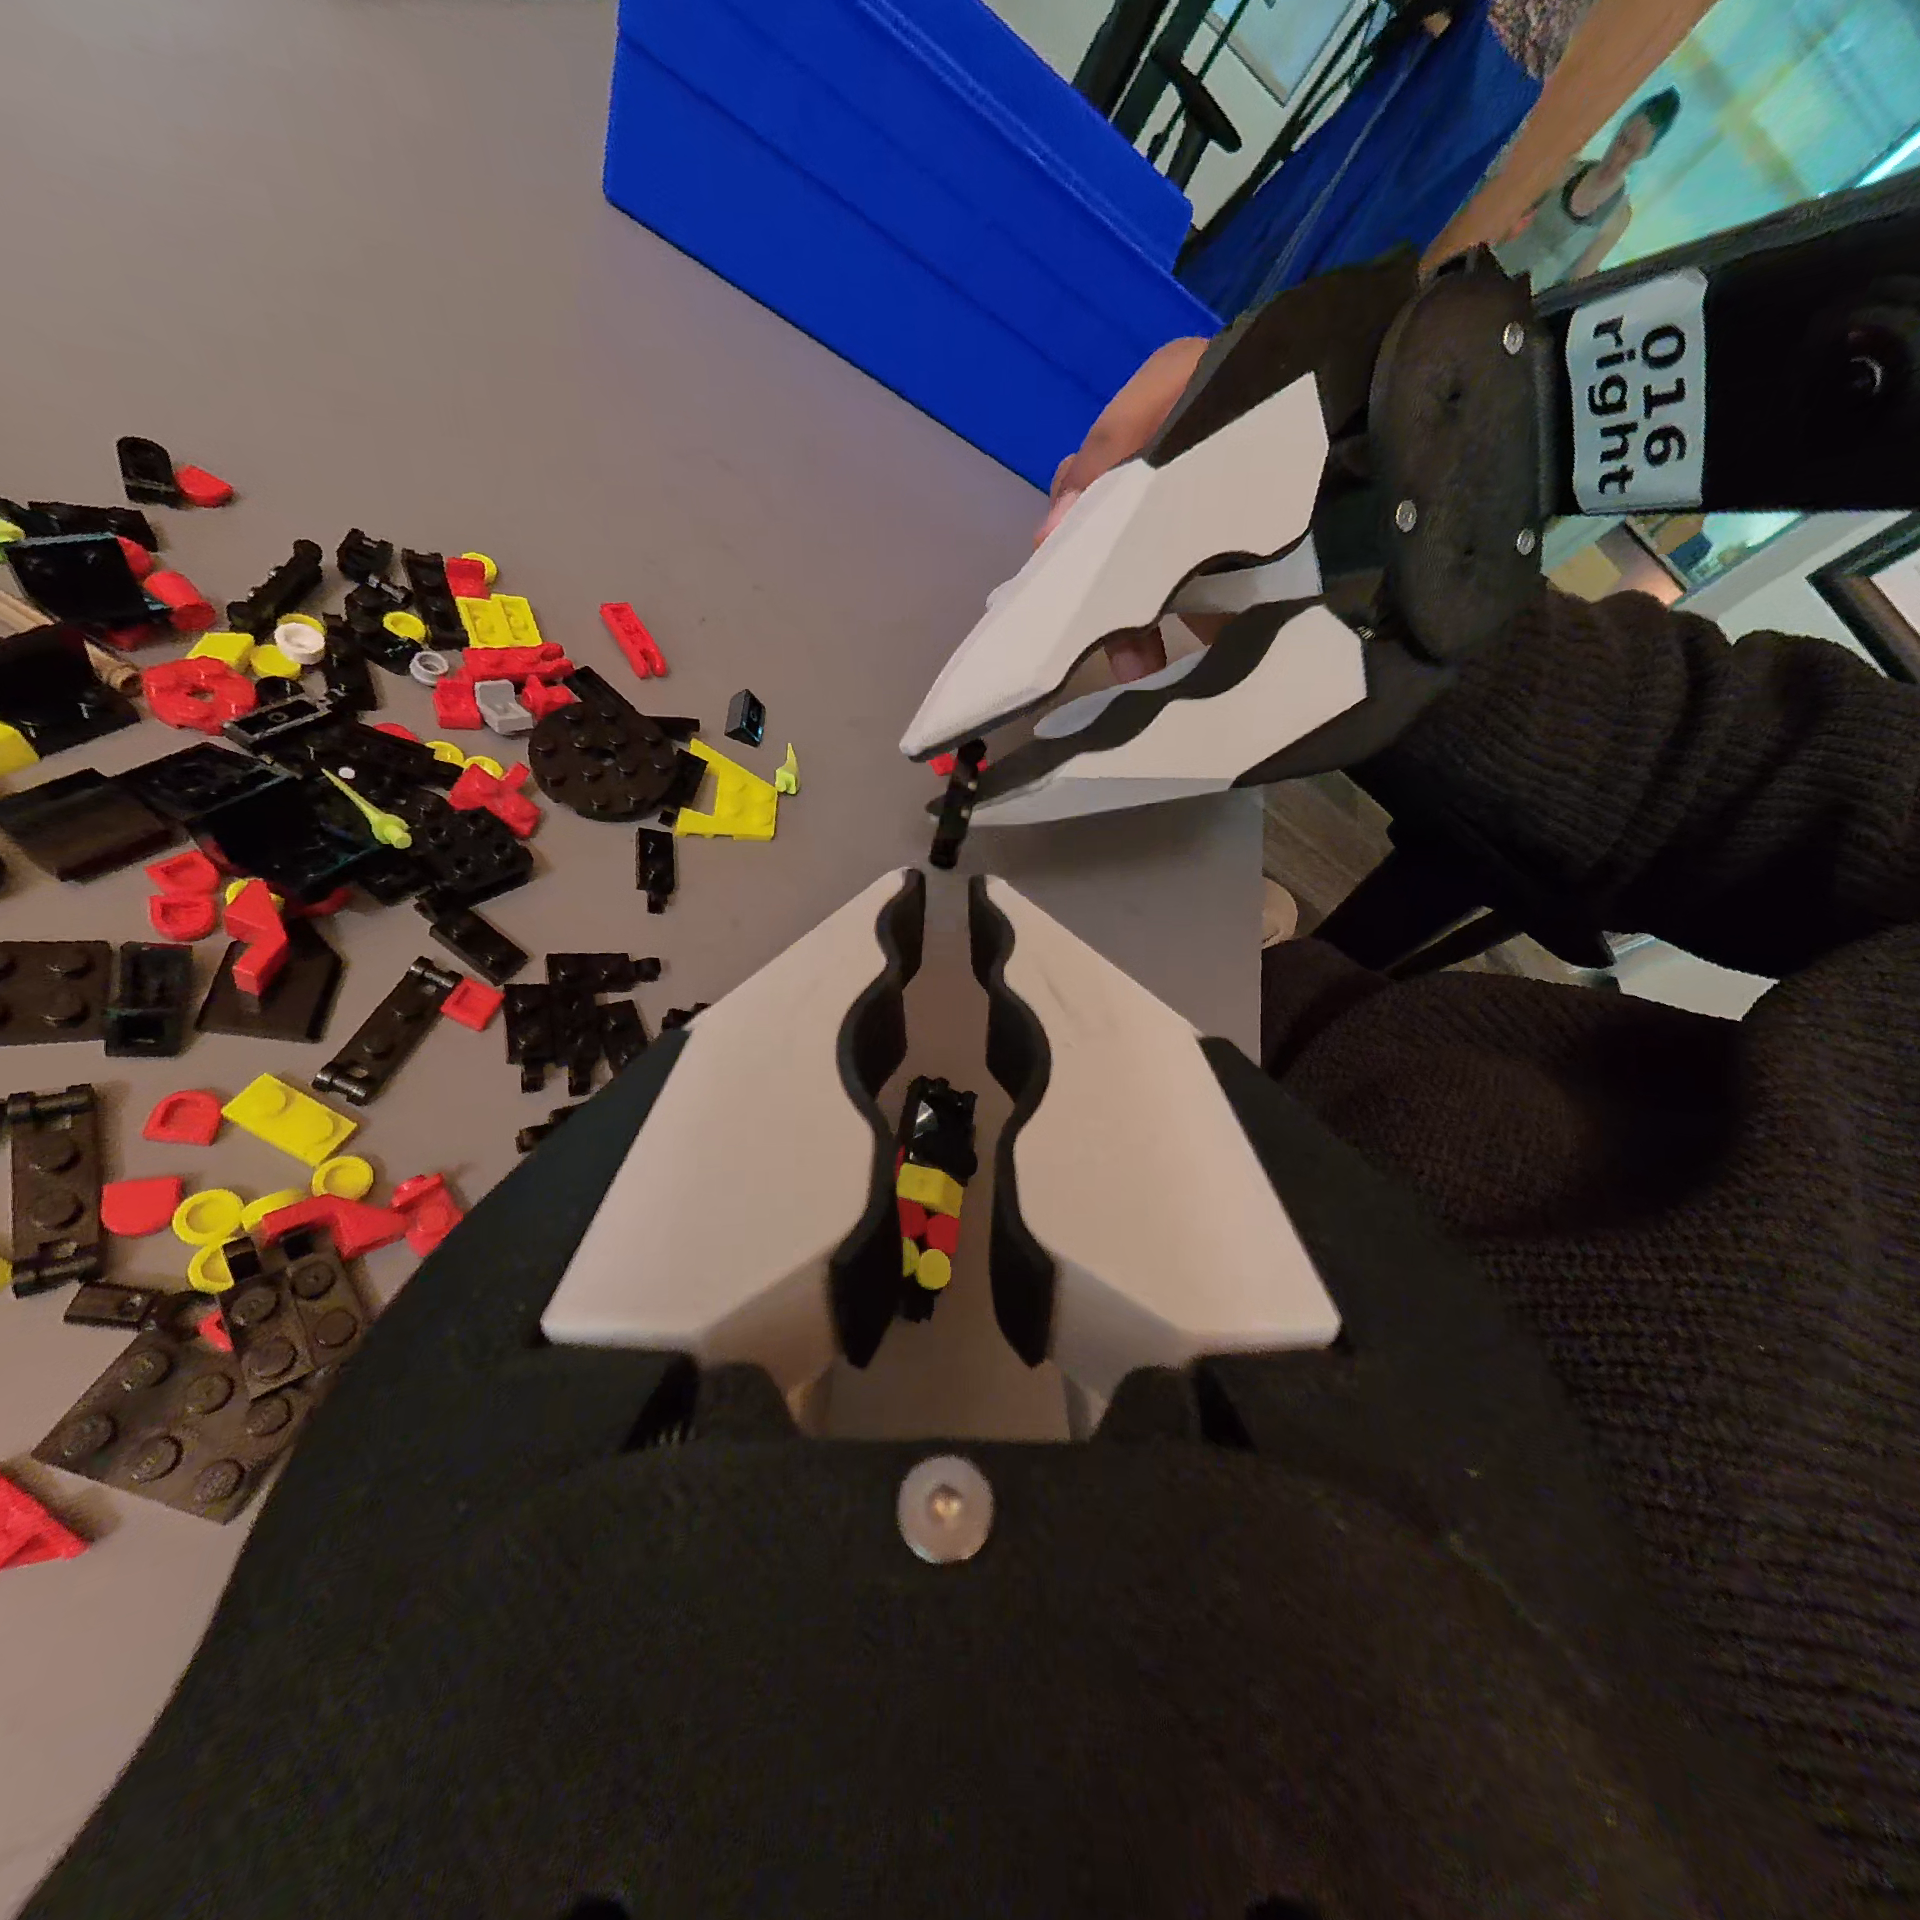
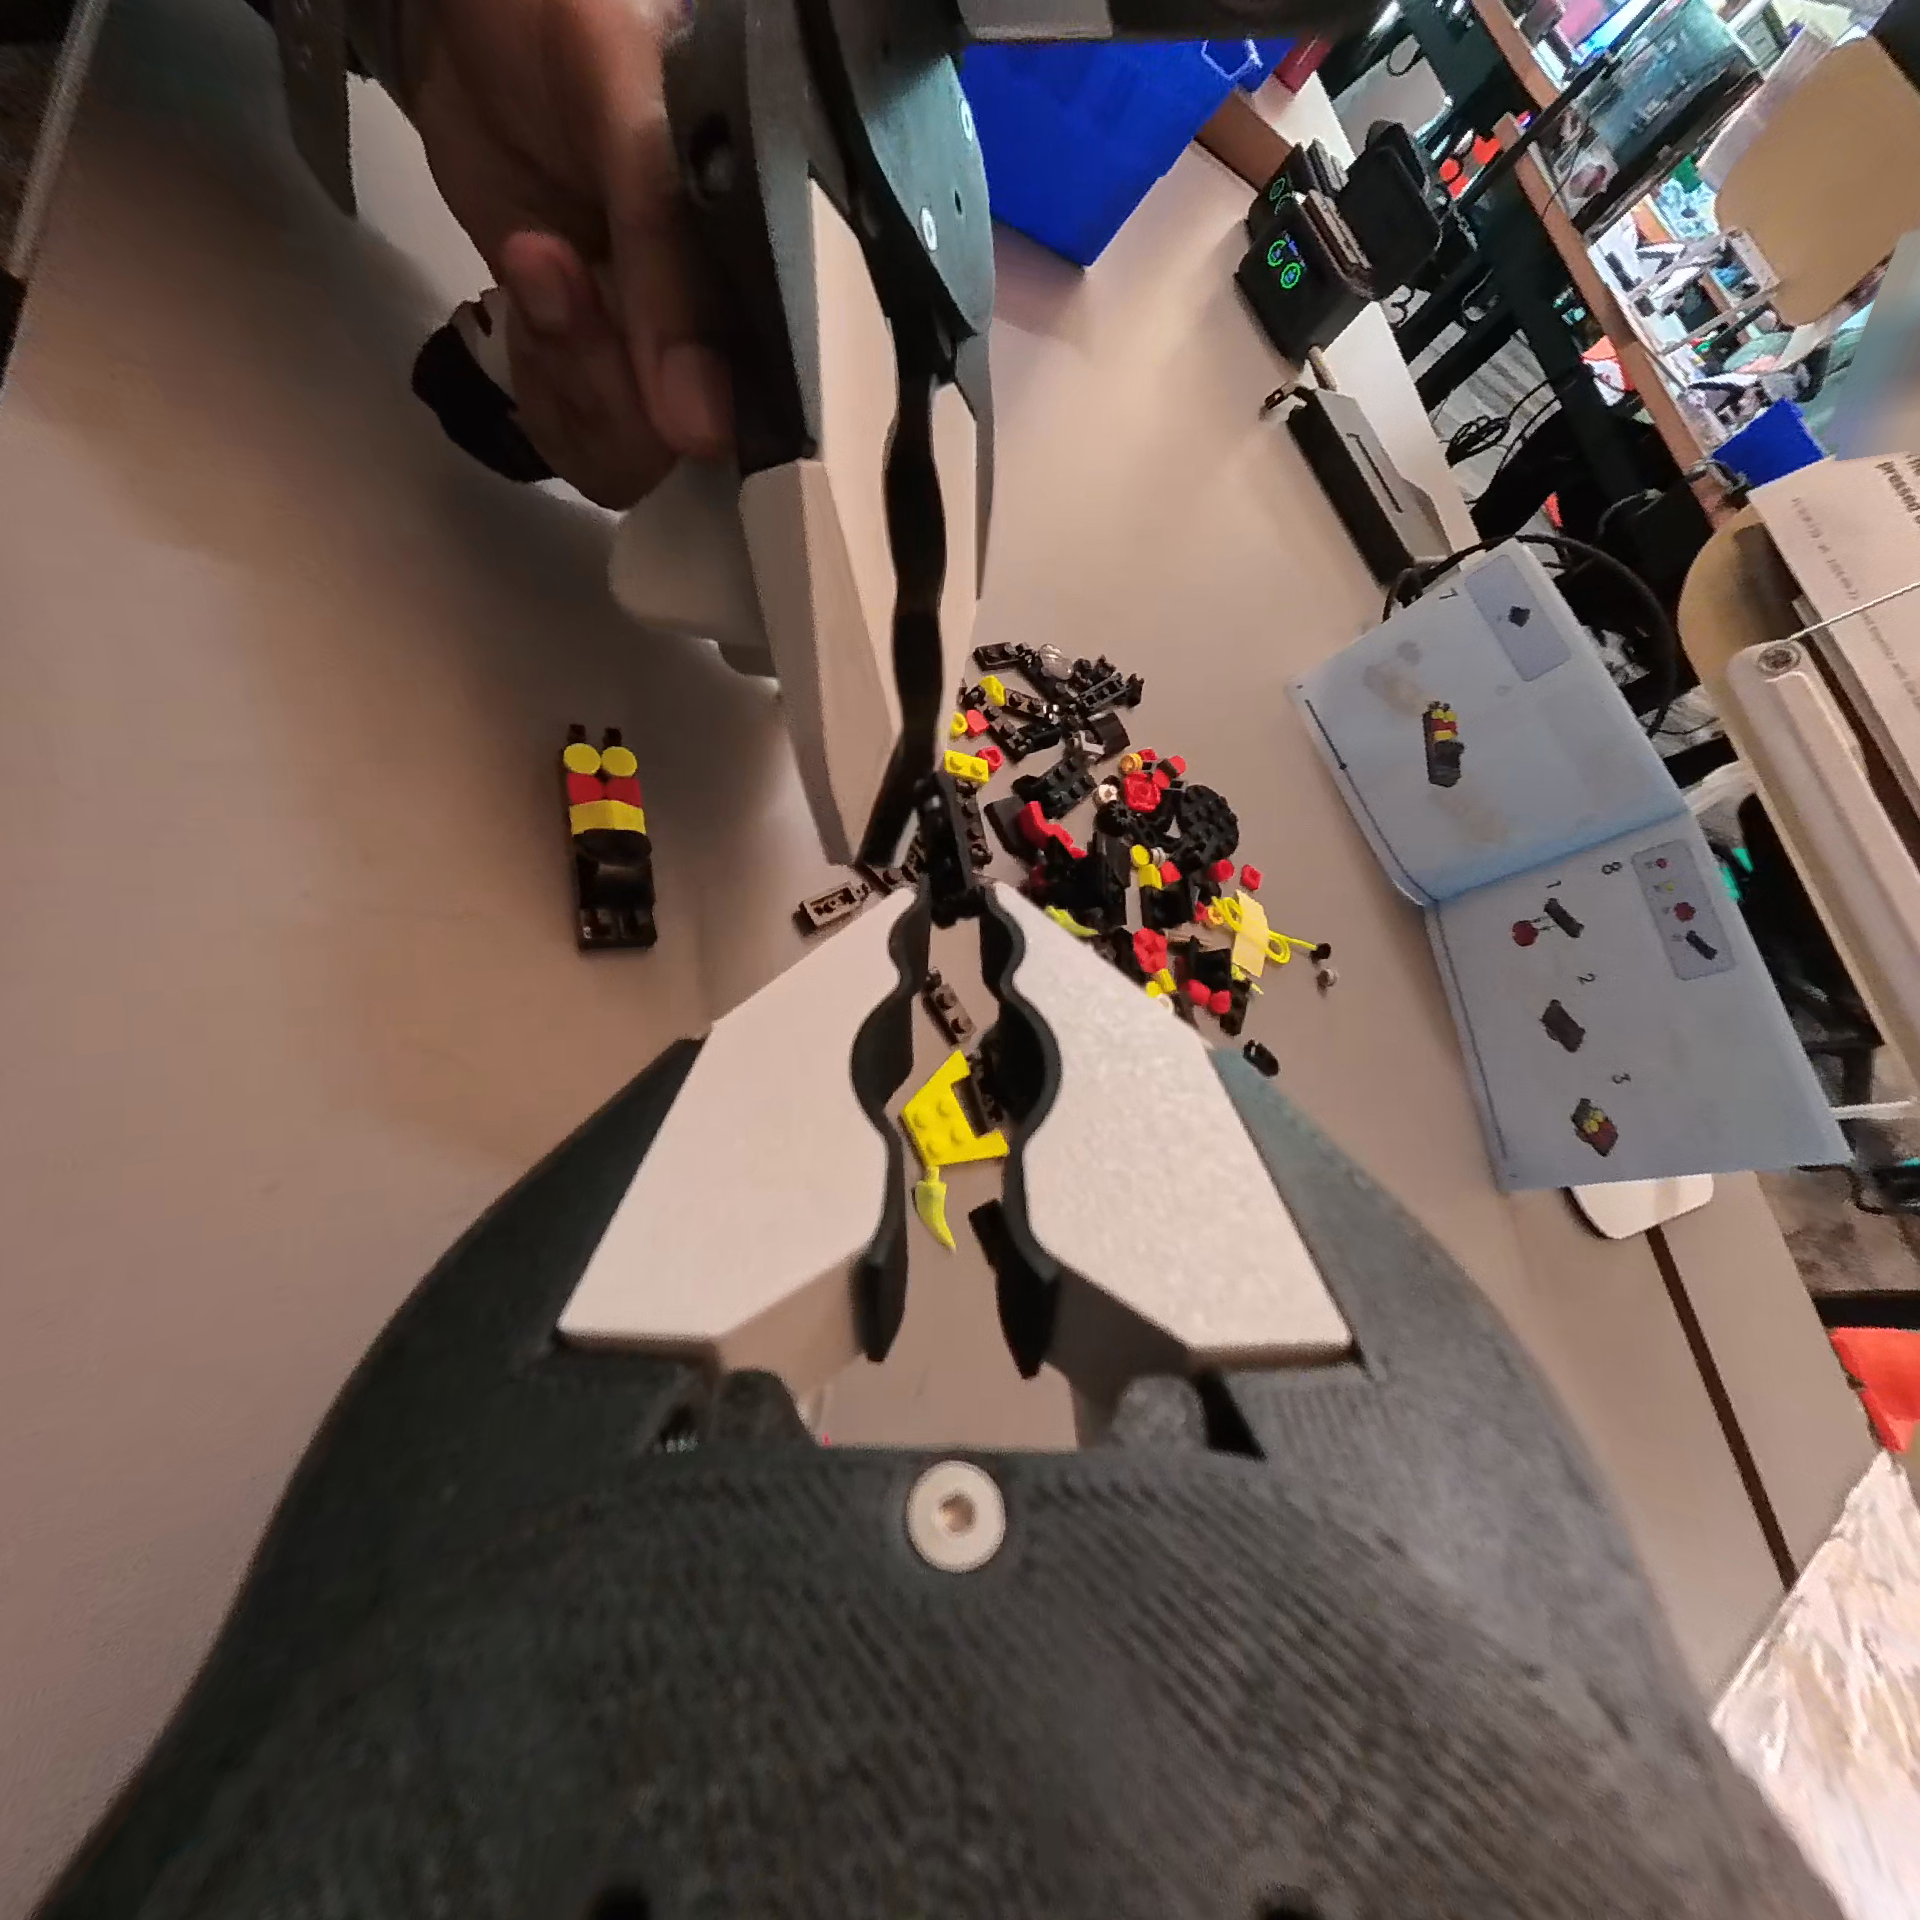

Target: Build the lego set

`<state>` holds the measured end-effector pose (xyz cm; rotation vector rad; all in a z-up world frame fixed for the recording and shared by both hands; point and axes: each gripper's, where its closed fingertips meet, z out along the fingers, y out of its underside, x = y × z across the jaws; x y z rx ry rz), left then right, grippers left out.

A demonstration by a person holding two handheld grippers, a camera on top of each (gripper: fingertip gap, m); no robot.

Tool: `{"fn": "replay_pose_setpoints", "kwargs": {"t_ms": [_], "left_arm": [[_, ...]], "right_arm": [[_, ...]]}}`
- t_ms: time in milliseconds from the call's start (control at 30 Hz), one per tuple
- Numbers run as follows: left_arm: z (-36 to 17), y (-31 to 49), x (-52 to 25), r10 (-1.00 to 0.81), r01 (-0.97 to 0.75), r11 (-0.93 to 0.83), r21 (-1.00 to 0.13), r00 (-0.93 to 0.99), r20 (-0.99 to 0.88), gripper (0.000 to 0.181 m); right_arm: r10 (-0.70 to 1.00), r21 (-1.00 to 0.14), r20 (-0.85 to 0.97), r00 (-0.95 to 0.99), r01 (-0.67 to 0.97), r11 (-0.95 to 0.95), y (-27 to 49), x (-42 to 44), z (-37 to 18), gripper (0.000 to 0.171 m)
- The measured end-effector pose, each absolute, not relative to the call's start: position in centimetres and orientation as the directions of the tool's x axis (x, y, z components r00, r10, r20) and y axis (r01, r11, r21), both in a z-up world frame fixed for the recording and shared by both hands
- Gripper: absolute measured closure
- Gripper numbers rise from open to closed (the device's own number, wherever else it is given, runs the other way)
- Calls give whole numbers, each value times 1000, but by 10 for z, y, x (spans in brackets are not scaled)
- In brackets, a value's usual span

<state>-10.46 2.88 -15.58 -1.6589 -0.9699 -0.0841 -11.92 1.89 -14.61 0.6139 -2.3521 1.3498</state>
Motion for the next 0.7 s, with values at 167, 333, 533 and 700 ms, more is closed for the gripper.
{"fn": "replay_pose_setpoints", "kwargs": {"t_ms": [167, 333, 533, 700], "left_arm": [[-159, 32, -101, 550, 611, -46, -790, 676, 490, 170], [-163, 34, -99, 564, 589, -94, -803, 696, 444, 167], [-167, 36, -98, 578, 565, -132, -815, 712, 399, 168], [-169, 37, -97, 574, 568, -138, -811, 713, 402, 168]], "right_arm": [[-160, -742, 463, -872, -480, 469, 29, -121, -142, 164], [-93, -774, 336, -937, -331, 540, 44, -123, -145, 164], [42, -715, -34, -999, 54, 697, 82, -92, -186, 163], [86, -606, -38, -996, 91, 790, 108, -69, -212, 163]]}}
